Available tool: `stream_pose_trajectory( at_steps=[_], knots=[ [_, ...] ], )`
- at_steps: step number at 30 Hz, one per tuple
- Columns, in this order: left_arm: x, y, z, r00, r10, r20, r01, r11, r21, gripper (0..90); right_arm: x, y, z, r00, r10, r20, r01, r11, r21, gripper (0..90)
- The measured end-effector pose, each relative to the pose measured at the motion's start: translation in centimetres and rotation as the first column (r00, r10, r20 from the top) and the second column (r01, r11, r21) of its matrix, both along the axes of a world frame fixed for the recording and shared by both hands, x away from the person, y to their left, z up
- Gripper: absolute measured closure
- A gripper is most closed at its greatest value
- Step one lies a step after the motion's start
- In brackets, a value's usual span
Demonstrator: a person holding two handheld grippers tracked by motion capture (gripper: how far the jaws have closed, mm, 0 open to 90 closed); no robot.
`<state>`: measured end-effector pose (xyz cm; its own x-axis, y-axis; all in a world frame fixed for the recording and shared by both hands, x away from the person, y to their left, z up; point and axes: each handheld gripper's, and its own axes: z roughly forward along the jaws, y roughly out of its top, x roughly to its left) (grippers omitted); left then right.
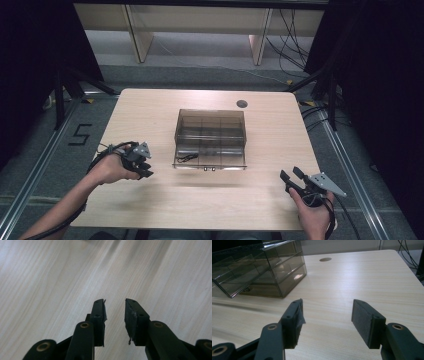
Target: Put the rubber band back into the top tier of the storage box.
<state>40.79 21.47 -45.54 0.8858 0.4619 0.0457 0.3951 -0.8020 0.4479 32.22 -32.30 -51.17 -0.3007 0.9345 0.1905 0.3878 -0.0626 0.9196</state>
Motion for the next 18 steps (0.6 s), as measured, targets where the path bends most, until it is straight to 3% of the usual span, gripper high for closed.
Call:
stream_pose_trajectory(
  at_steps=[2, 3, 4, 8, 9, 13, 15, 18],
  knots=[
    [-0.3, 0.2, -0.7, 0.9997, 0.022, -0.009, -0.022, 0.9994, -0.027, 68.5, 0.0, 0.0, 0.0, 1.0, 0.001, -0.002, -0.001, 1.0, 0.002, 43.7],
    [-0.4, 0.3, -0.8, 0.9996, 0.023, -0.013, -0.024, 0.9994, -0.026, 68.3, 0.1, -0.2, -0.1, 0.9998, 0.016, 0.011, -0.016, 1.0, -0.02, 43.6],
    [-0.5, 0.5, -1.1, 0.9994, 0.03, -0.016, -0.031, 0.9988, -0.038, 68.2, 0.0, 0.0, 0.0, 1.0, 0.001, -0.003, -0.001, 1.0, 0.002, 43.7],
    [-0.8, 1.0, -1.7, 0.9983, 0.056, -0.017, -0.057, 0.9966, -0.059, 67.9, 0.0, 0.0, 0.0, 1.0, 0.001, -0.002, -0.001, 1.0, 0.0, 43.7],
    [-0.9, 1.3, -2.0, 0.998, 0.062, -0.011, -0.063, 0.9953, -0.073, 67.8, 0.1, -0.2, -0.1, 0.9998, 0.015, 0.011, -0.015, 1.0, -0.02, 43.7],
    [-1.1, 1.6, -2.5, 0.998, 0.061, -0.014, -0.062, 0.9948, -0.081, 65.4, 0.1, 0.1, -0.1, 0.9999, 0.007, 0.012, -0.007, 1.0, 0.008, 43.6],
    [-1.3, 1.9, -2.9, 0.9973, 0.068, -0.028, -0.071, 0.9933, -0.091, 63.8, 0.2, -0.1, -0.2, 0.9994, 0.014, 0.03, -0.014, 1.0, -0.008, 43.7],
    [-1.3, 2.1, -2.8, 0.9967, 0.077, -0.027, -0.079, 0.9918, -0.101, 62.6, 0.1, 0.0, -0.1, 0.9999, 0.002, 0.015, -0.002, 1.0, 0.007, 43.7]
  ],
)
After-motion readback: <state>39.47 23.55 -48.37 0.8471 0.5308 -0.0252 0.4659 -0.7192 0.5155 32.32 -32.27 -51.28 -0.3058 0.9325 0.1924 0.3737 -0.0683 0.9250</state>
